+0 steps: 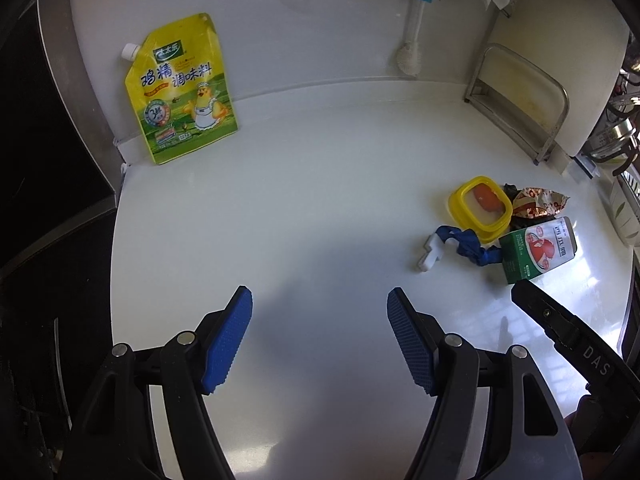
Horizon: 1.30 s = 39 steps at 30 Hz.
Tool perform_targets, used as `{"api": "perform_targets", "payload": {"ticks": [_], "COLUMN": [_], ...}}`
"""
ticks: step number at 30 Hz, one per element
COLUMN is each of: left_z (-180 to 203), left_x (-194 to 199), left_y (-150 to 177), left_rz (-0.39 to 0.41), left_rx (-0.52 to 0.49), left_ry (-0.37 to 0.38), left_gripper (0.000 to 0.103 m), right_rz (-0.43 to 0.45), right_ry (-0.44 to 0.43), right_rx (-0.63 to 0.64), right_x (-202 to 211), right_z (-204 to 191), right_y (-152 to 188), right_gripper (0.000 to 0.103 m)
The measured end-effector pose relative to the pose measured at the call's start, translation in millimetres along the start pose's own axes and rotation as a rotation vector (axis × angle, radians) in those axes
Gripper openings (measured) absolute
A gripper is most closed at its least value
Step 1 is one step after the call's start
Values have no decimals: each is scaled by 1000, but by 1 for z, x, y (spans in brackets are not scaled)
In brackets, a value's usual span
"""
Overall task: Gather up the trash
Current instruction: 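Move both tools from the wastebasket toward the juice carton and blue strap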
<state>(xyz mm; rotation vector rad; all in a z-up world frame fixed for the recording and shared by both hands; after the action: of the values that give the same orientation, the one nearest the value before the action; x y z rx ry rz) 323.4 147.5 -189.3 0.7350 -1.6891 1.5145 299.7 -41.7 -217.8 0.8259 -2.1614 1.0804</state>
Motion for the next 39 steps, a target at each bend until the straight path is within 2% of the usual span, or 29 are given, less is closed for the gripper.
{"api": "perform_targets", "payload": {"ticks": [9, 17, 26, 34, 39], "left_z": [-25, -22, 2, 43, 73], "left_x": [-1, -3, -7, -13, -17], "left_y": [3, 9, 5, 0, -4], "left_rz": [-6, -20, -20, -22, -24], "left_rx": [53, 41, 1, -64, -99], "left_ry": [-28, -24, 12, 68, 107], "left_gripper": [69, 69, 69, 68, 68], "right_rz": [-32, -15, 77, 142, 163], "right_ry": [-70, -63, 20, 142, 209], "right_rx": [69, 81, 5, -93, -106], "right_x": [-19, -35, -3, 34, 60], "right_z": [-23, -19, 41, 122, 151], "right_y": [0, -11, -34, -47, -45], "right_gripper": [65, 65, 65, 65, 65]}}
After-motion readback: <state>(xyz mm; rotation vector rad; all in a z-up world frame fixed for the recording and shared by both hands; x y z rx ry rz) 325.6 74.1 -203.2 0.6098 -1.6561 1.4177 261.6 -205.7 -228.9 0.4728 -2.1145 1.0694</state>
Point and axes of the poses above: each gripper's, at about its wrist camera, not at the fingertips, and x roughly against the way its jaws point, z to its right, y to its underside, the point moved 9 cm from there along -x, roughly the way its jaws point, and after that the axes turned 6 degrees about -x, right-handed, at the moved point
